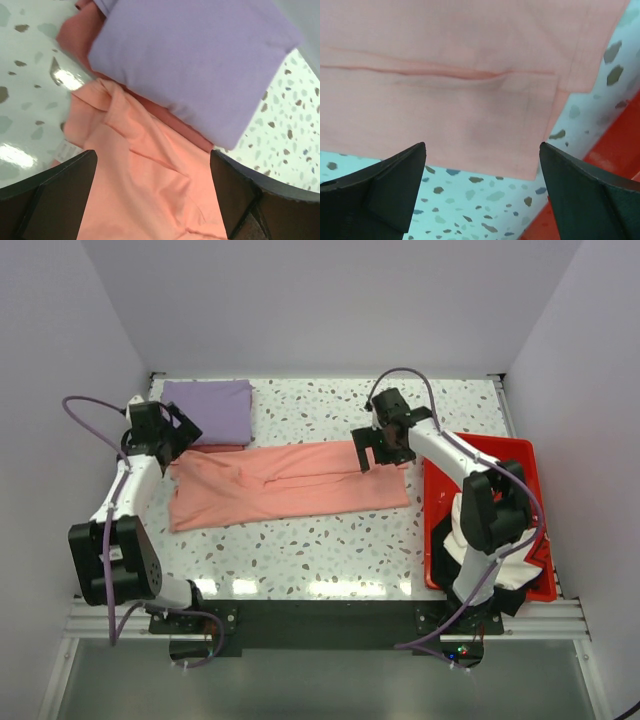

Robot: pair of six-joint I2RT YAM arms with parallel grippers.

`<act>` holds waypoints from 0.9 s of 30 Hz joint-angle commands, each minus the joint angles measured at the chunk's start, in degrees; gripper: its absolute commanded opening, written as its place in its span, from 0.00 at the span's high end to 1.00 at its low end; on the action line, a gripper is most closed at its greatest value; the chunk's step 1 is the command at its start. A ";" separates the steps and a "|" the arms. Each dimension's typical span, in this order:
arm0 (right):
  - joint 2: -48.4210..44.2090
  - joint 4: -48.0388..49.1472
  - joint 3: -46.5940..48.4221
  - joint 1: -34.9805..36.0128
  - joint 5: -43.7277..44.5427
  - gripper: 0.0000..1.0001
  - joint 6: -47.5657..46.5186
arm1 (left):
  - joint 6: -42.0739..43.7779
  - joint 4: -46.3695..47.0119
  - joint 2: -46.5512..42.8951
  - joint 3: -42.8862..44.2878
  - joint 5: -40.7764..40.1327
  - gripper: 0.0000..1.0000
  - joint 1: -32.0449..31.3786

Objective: Fold and stack the t-shirts
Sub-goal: Fold the tshirt

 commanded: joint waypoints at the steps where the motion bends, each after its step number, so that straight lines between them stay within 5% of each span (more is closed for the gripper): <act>1: 3.34 3.76 6.98 0.00 -2.70 0.01 0.87 | -3.91 -2.19 -4.21 -2.43 -2.61 0.00 -3.76; 7: 12.92 6.48 15.88 0.18 -8.58 0.01 2.72 | -4.97 5.80 -4.75 -11.23 4.16 0.00 -6.49; 15: 18.29 11.06 14.31 2.02 -9.38 0.01 3.42 | -3.74 12.76 2.89 -15.80 7.26 0.00 -8.95; 27: -1.00 12.91 -16.08 4.57 -4.98 0.01 10.45 | -3.21 5.39 0.18 -22.04 4.80 0.00 -14.38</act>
